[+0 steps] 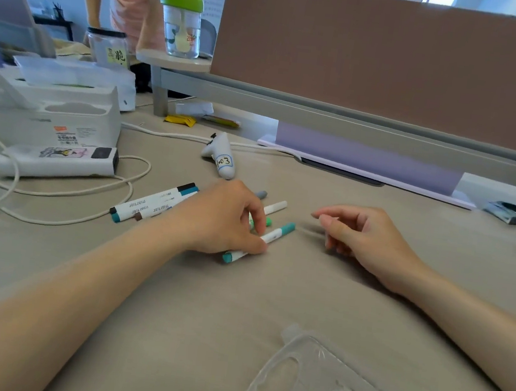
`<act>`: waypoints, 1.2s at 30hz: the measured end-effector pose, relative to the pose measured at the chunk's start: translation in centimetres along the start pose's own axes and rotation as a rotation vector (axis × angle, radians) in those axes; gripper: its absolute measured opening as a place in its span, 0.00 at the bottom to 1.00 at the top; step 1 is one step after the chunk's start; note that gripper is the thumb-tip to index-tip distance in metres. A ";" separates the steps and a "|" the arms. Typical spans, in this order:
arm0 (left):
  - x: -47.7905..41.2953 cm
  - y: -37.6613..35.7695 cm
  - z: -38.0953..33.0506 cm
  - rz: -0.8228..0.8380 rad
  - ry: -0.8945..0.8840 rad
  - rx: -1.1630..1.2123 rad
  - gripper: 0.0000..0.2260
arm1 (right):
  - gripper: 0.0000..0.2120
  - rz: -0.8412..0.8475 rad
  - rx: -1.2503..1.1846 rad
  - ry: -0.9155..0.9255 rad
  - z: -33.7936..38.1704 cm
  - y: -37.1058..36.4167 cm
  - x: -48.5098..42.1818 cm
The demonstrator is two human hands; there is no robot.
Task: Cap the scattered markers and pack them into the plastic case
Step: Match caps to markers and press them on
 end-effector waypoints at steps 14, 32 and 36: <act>-0.7 0.9 1.4 -0.056 -0.065 -0.139 0.07 | 0.07 0.183 0.229 -0.064 1.2 0.3 0.3; 1.8 -3.2 -6.0 -0.100 -0.490 -0.027 0.07 | 0.06 -0.300 0.600 -0.319 -0.3 18.1 22.8; 2.0 -5.3 -8.4 -0.056 -0.550 -0.167 0.09 | 0.08 -0.389 0.729 -0.480 0.1 22.1 28.8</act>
Point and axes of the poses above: each hand's wrist, its own x-axis away from the middle knuckle, its own y-axis out of the back of the hand, z = x × y, the point moved 6 cm from there along -x, towards the middle knuckle, and after that the axes turned 11 degrees about x, right-handed, at the moved point
